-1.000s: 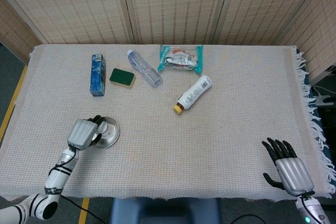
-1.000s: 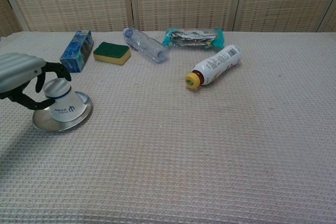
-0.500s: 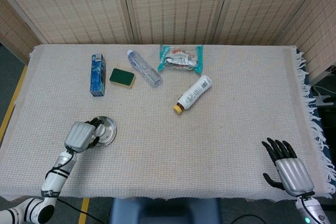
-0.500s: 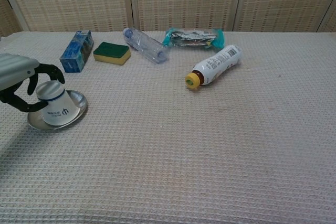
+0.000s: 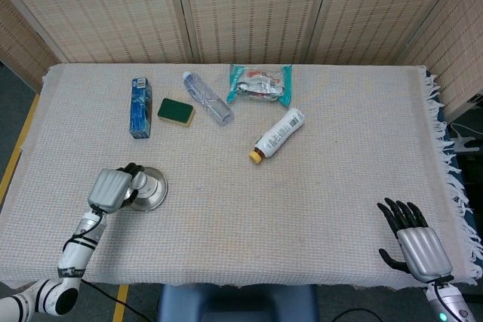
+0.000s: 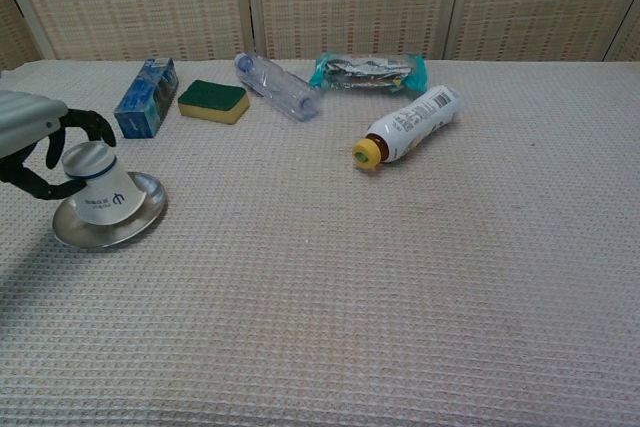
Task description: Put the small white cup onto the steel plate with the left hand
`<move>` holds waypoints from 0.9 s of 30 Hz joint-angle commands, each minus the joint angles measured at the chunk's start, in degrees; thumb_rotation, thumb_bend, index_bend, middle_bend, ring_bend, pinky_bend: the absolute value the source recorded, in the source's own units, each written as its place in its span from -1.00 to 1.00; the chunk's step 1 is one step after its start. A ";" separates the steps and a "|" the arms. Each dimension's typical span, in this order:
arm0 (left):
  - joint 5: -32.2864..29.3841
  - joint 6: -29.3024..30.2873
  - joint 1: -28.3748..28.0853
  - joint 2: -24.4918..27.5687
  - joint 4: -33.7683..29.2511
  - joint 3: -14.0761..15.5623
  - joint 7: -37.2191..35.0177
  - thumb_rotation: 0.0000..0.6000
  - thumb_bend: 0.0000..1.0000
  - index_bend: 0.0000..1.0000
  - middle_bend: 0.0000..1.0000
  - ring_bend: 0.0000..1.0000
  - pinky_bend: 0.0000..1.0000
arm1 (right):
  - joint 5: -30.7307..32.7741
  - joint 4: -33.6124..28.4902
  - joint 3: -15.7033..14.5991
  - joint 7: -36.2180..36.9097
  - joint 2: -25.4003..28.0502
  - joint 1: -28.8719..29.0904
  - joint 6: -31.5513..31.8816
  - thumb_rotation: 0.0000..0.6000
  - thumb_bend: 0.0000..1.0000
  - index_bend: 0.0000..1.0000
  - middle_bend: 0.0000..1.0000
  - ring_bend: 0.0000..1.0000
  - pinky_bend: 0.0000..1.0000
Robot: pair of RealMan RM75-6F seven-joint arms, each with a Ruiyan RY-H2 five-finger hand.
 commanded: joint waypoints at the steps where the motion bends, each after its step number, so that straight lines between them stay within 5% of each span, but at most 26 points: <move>1: 3.47 2.76 1.18 2.11 -2.97 1.12 -2.42 1.00 -0.10 0.07 0.31 0.07 0.40 | -0.09 -0.05 -0.02 -0.07 -0.03 -0.05 0.10 0.77 -0.60 -1.00 -1.00 -1.00 -1.00; 10: 6.63 8.83 6.42 9.01 -7.24 3.56 -8.70 1.00 -0.10 0.07 0.31 0.07 0.40 | -0.35 -0.06 -0.12 0.14 0.06 -0.06 0.10 0.77 -0.60 -1.00 -1.00 -1.00 -1.00; 27: 5.23 5.34 8.87 6.03 5.39 5.34 -13.08 1.00 -0.10 0.03 0.29 0.02 0.31 | -0.88 -0.20 -0.35 -0.51 -0.19 -0.28 0.38 0.77 -0.60 -1.00 -1.00 -1.00 -1.00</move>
